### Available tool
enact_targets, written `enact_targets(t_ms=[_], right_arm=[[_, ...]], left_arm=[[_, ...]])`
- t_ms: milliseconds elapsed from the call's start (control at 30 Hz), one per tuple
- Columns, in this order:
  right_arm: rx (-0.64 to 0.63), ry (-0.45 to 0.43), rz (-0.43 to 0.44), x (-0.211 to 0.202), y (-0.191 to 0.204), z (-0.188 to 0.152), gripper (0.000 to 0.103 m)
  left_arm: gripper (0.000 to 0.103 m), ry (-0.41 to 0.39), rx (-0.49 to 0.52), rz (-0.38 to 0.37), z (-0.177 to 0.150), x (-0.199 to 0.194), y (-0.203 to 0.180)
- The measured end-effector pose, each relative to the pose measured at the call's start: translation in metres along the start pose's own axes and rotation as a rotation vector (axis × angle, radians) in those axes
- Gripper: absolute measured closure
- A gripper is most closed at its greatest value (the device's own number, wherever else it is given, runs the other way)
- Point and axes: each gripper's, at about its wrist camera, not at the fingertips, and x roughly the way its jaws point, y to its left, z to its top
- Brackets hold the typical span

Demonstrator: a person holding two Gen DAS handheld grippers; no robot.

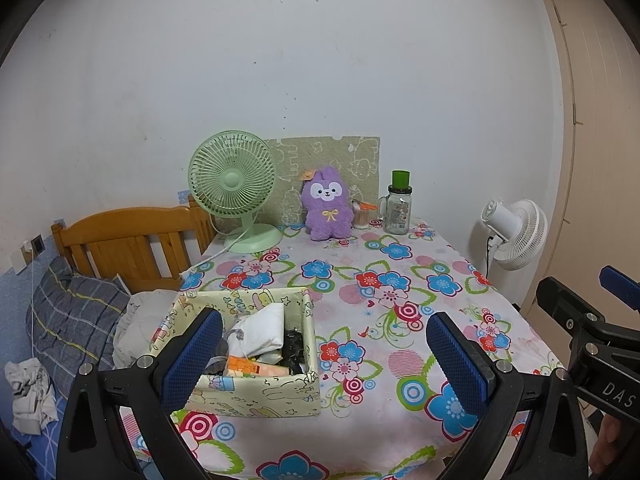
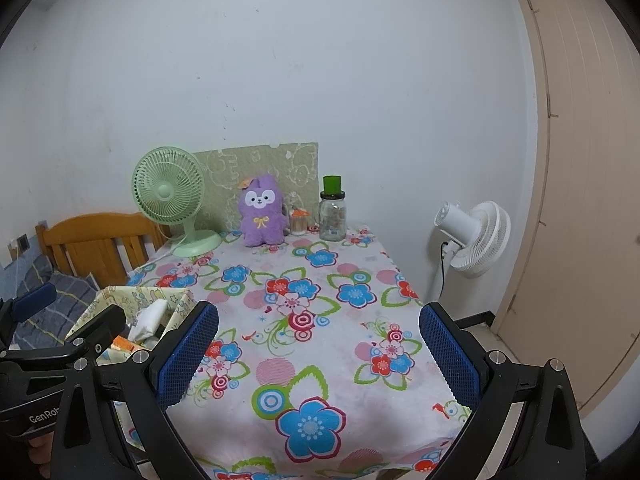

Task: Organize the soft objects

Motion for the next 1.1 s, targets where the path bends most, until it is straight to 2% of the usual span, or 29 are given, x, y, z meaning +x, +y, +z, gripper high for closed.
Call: enact_targets(t_ms=[1100], right_arm=[[-0.001,-0.001,0.004,-0.0002,0.0039,-0.0021,0.001]], left_arm=[[0.0,-0.001,-0.001,0.001,0.0002,-0.0003,0.0025]])
